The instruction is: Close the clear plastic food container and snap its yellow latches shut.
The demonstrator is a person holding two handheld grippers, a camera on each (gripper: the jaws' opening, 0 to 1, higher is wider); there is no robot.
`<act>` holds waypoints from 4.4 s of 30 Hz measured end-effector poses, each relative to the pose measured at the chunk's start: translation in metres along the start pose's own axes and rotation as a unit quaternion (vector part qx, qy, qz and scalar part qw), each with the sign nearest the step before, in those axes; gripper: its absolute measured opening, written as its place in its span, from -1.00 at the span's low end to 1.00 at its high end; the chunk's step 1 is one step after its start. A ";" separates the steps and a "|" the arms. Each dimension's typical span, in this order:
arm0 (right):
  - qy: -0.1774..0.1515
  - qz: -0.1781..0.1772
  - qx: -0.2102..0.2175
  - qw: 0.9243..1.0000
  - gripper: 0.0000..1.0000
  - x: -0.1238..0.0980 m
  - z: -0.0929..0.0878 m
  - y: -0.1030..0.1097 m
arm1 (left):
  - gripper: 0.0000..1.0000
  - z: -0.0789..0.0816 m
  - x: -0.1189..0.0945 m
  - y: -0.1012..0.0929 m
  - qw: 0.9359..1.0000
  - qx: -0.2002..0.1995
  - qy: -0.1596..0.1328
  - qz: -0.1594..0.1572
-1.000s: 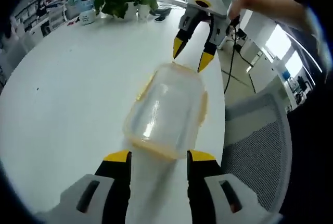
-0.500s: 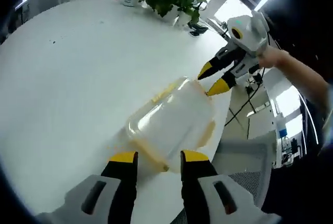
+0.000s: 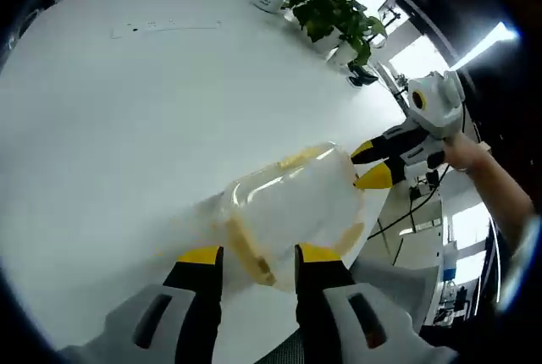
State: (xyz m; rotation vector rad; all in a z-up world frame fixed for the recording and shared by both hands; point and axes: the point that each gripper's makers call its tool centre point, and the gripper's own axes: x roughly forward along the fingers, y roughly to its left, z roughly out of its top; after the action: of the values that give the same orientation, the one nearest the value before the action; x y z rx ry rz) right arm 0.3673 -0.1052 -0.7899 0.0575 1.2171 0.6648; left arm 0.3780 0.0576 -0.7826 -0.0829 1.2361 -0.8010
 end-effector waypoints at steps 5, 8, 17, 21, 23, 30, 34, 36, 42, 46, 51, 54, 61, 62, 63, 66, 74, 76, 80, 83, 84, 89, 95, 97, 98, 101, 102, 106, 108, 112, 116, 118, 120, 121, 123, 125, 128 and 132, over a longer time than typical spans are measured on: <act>-0.002 0.002 0.012 1.000 -0.45 0.000 -0.001 0.002 | -0.47 -0.001 0.003 0.003 1.000 -0.026 0.002 0.001; -0.004 0.004 0.018 1.000 -0.46 0.001 -0.001 0.002 | -0.46 -0.006 0.007 0.001 1.000 -0.028 0.004 0.003; -0.006 0.013 0.031 0.999 -0.47 0.003 0.000 0.004 | -0.41 -0.008 0.013 0.000 0.998 -0.065 0.001 -0.007; 0.000 0.010 0.022 1.000 -0.51 0.003 0.000 0.004 | -0.42 -0.008 0.013 -0.002 0.998 -0.068 0.002 -0.004; 0.003 0.011 0.029 1.000 -0.53 0.003 0.000 0.003 | -0.43 -0.008 0.013 -0.002 0.998 -0.068 0.001 -0.005; -0.001 0.020 0.046 0.999 -0.56 0.002 -0.002 0.004 | -0.44 -0.008 0.014 -0.002 0.997 -0.081 -0.002 -0.011; 0.000 0.021 0.047 0.999 -0.57 0.002 -0.002 0.005 | -0.45 -0.011 0.016 -0.001 0.993 -0.113 -0.006 -0.030; 0.000 0.023 0.048 0.999 -0.58 0.003 -0.002 0.004 | -0.46 -0.011 0.016 -0.003 0.994 -0.106 -0.011 -0.027; 0.002 0.035 0.066 0.997 -0.61 0.004 -0.001 0.001 | -0.47 -0.010 0.017 -0.003 0.994 -0.107 -0.006 -0.027; 0.005 0.038 0.060 0.997 -0.62 0.004 -0.002 0.003 | -0.48 -0.010 0.018 -0.003 0.994 -0.110 -0.003 -0.025; 0.009 0.041 0.068 0.997 -0.64 0.005 0.000 0.001 | -0.52 -0.007 0.020 -0.004 0.993 -0.114 -0.003 -0.020; 0.011 0.048 0.074 0.996 -0.66 0.005 -0.001 0.001 | -0.51 -0.009 0.018 -0.003 0.992 -0.120 -0.006 -0.023; 0.006 0.055 0.082 0.995 -0.70 0.004 -0.001 0.004 | -0.48 -0.007 0.019 -0.006 0.993 -0.113 0.003 -0.018; 0.005 0.054 0.082 0.995 -0.69 0.004 -0.002 0.004 | -0.47 -0.007 0.019 -0.006 0.993 -0.113 0.004 -0.018; 0.005 0.053 0.080 0.995 -0.69 0.004 -0.002 0.005 | -0.47 -0.007 0.020 -0.006 0.993 -0.113 0.004 -0.019; 0.008 0.051 0.082 0.995 -0.67 0.004 -0.002 0.004 | -0.45 -0.008 0.020 -0.006 0.993 -0.114 0.001 -0.018; 0.006 0.047 0.080 0.996 -0.65 0.004 -0.004 0.005 | -0.42 -0.008 0.020 -0.006 0.992 -0.121 -0.003 -0.023; 0.005 0.047 0.082 0.996 -0.65 0.003 -0.005 0.008 | -0.42 -0.008 0.019 -0.006 0.992 -0.121 -0.003 -0.023; 0.009 0.051 0.085 0.995 -0.63 0.003 -0.006 0.006 | -0.40 -0.008 0.019 -0.006 0.992 -0.120 -0.003 -0.027; -0.002 0.046 0.052 0.998 -0.60 0.002 -0.004 0.006 | -0.37 -0.008 0.020 -0.006 0.993 -0.113 -0.012 -0.035; -0.004 0.044 0.047 0.998 -0.60 0.002 -0.003 0.005 | -0.36 -0.008 0.019 -0.007 0.995 -0.093 -0.013 -0.036; -0.015 0.009 -0.024 1.000 -0.57 0.003 0.004 0.009 | -0.19 -0.010 0.019 -0.012 1.000 0.027 -0.006 -0.011; -0.003 0.002 -0.037 0.999 -0.60 0.003 0.006 0.009 | -0.11 -0.007 0.015 -0.008 0.999 0.047 -0.009 0.005; -0.002 -0.003 -0.044 0.999 -0.65 0.001 0.007 0.006 | -0.11 -0.006 0.011 -0.006 0.999 0.050 -0.012 0.007; -0.002 -0.005 -0.047 0.999 -0.67 0.000 0.007 0.006 | -0.12 -0.005 0.010 -0.005 0.998 0.053 -0.013 0.009; 0.004 -0.009 -0.064 0.998 -0.69 -0.002 0.004 0.006 | -0.11 -0.001 0.004 -0.001 0.997 0.068 -0.021 0.020; 0.004 -0.010 -0.066 0.998 -0.69 -0.002 0.004 0.006 | -0.10 0.002 0.002 -0.003 0.997 0.071 -0.025 0.019; -0.009 -0.013 -0.076 0.997 -0.67 -0.004 0.011 0.007 | -0.10 0.011 0.000 -0.009 0.994 0.098 -0.034 0.025; -0.014 -0.020 -0.089 0.996 -0.67 -0.004 0.016 0.007 | -0.17 0.013 0.000 -0.010 0.989 0.141 -0.034 0.032; -0.020 -0.024 -0.120 0.992 -0.68 -0.007 0.024 0.013 | -0.39 0.015 0.000 -0.018 0.983 0.177 -0.043 0.028; -0.020 -0.017 -0.150 0.988 -0.71 -0.005 0.028 0.022 | -0.11 0.020 -0.001 -0.023 0.982 0.178 -0.049 0.031; -0.019 -0.022 -0.170 0.985 -0.74 -0.003 0.030 0.023 | -0.26 0.025 -0.002 -0.028 0.972 0.228 -0.054 0.027; -0.016 -0.017 -0.183 0.983 -0.78 0.000 0.029 0.028 | -0.36 0.028 -0.004 -0.029 0.968 0.241 -0.058 0.034; -0.016 -0.014 -0.188 0.982 -0.81 0.000 0.028 0.031 | -0.37 0.028 -0.005 -0.031 0.967 0.247 -0.058 0.032; -0.014 -0.015 -0.199 0.980 -0.83 0.002 0.028 0.032 | -0.37 0.028 -0.005 -0.033 0.967 0.247 -0.059 0.028; -0.016 -0.011 -0.211 0.977 -0.91 0.002 0.030 0.035 | -0.39 0.028 -0.004 -0.039 0.964 0.258 -0.060 0.016; -0.021 -0.002 -0.215 0.976 -0.97 0.003 0.033 0.040 | -0.47 0.025 -0.002 -0.046 0.963 0.263 -0.059 0.002; -0.013 -0.002 -0.233 0.972 -0.97 0.008 0.035 0.043 | -0.54 0.022 0.002 -0.054 0.956 0.288 -0.057 -0.013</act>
State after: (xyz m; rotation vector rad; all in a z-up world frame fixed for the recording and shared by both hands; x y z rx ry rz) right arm 0.3803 -0.0558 -0.7668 -0.3270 1.0088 0.9292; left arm 0.3701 0.0092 -0.7513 0.3255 0.8558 -1.1350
